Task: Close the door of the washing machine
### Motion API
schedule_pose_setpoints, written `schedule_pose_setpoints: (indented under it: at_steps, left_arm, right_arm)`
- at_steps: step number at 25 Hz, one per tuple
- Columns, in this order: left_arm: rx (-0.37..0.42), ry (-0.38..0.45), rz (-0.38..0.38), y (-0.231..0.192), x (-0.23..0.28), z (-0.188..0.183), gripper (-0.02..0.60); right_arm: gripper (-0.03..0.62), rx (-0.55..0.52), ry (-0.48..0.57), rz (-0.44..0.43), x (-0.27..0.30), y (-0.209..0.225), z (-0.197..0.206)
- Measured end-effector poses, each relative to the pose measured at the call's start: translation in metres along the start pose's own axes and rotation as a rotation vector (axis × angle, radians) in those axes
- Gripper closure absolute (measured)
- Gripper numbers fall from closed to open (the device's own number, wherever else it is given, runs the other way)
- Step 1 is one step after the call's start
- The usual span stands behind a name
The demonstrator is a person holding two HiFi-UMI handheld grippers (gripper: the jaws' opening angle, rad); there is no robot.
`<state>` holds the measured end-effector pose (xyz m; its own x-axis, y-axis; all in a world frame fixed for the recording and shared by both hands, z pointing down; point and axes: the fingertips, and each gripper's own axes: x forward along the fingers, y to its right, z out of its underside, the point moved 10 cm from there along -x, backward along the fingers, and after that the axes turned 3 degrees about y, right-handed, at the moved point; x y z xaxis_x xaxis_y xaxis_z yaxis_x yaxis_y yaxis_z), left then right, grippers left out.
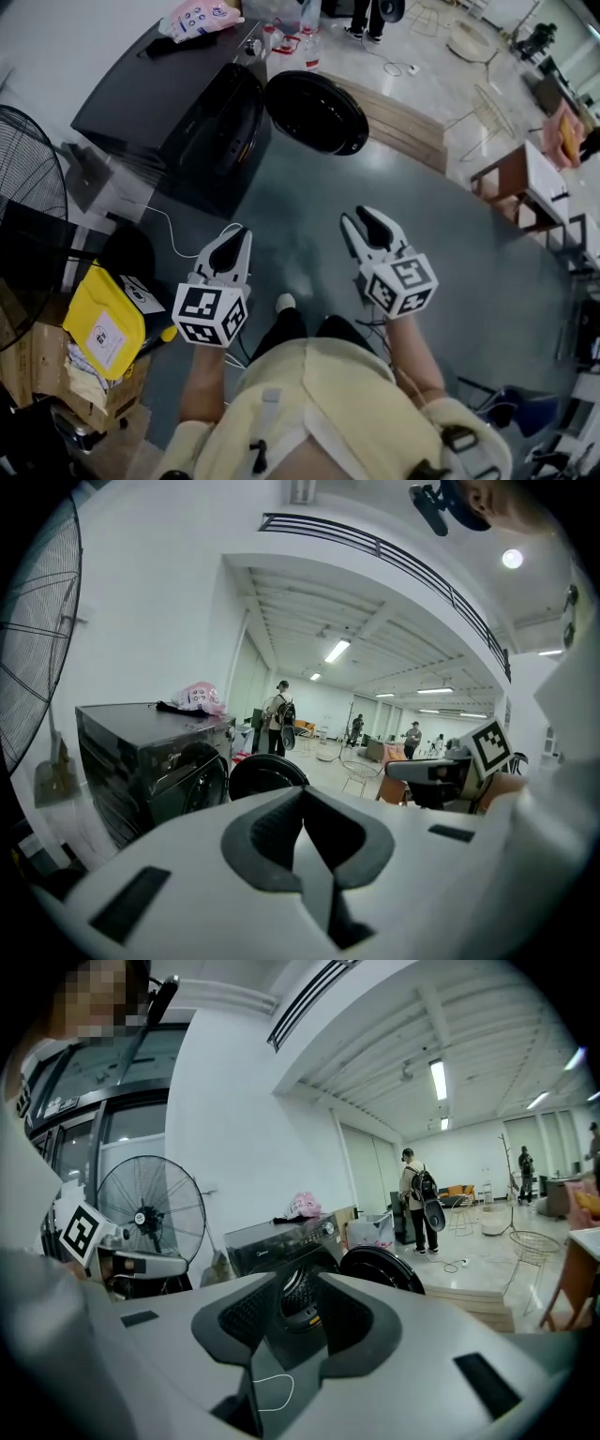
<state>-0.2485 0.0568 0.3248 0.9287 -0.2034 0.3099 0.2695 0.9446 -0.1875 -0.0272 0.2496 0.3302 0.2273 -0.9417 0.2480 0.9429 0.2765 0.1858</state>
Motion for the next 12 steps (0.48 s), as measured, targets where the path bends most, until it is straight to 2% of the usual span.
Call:
schedule_pose_setpoints:
  at_steps: [5,12]
  left_arm:
    - [0.013,-0.031,0.012,-0.022,0.01,0.003,0.578]
    - [-0.017,-0.038,-0.022,-0.035,0.028,0.0,0.578]
  right_arm:
    - [0.438,-0.006,-0.019,0.016,0.027,-0.006,0.003]
    - [0.419,-0.007,-0.043,0.009,0.067,0.024,-0.001]
